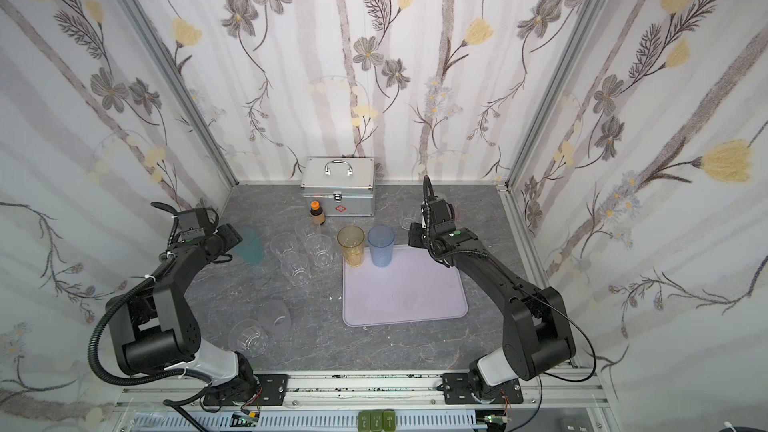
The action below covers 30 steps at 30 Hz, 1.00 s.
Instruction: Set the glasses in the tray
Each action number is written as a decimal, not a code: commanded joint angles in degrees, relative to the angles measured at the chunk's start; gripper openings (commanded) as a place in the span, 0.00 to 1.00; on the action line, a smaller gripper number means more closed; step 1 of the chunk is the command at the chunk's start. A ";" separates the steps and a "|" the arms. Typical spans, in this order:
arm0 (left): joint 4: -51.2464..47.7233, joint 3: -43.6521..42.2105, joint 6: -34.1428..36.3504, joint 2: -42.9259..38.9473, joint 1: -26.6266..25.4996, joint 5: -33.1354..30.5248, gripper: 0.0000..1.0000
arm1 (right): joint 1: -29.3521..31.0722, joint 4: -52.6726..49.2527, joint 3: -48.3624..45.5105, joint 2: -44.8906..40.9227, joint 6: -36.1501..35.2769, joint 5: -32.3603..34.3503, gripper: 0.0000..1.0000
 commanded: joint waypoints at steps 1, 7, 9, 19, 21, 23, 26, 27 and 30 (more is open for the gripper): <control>0.66 0.20 0.70 1.23 -0.02 0.36 0.64 | -0.01 2.78 -0.33 0.31 1.03 -0.82 0.52; 0.57 -0.35 2.38 3.84 -0.05 -1.47 0.48 | 0.00 3.59 -0.87 0.46 1.65 -1.76 0.52; 0.57 -0.10 2.21 4.06 -0.06 -1.12 0.39 | -0.02 3.61 -0.87 0.62 1.78 -2.30 0.52; 0.14 -0.09 1.52 -0.17 -0.06 -0.94 0.00 | 0.00 2.53 -0.95 -0.56 2.09 -2.32 0.52; -0.28 0.00 0.79 -2.48 -0.06 -0.73 0.00 | 0.09 1.87 -0.42 -0.73 2.12 -2.30 0.52; -0.81 -0.06 -0.50 -5.55 -0.13 -0.24 0.00 | 0.08 0.99 0.22 -1.25 2.10 -1.94 0.52; -2.24 0.29 -2.71 -12.13 -1.83 -1.85 0.00 | 0.17 0.32 0.36 -2.49 2.08 -0.84 0.52; -2.96 0.95 -3.39 -14.52 -3.56 -3.09 0.00 | 0.15 0.16 0.36 -2.47 2.10 -0.40 0.52; -5.83 4.81 -4.70 -18.98 -12.36 -8.59 0.00 | 0.10 -0.76 0.71 -4.76 2.10 0.24 0.52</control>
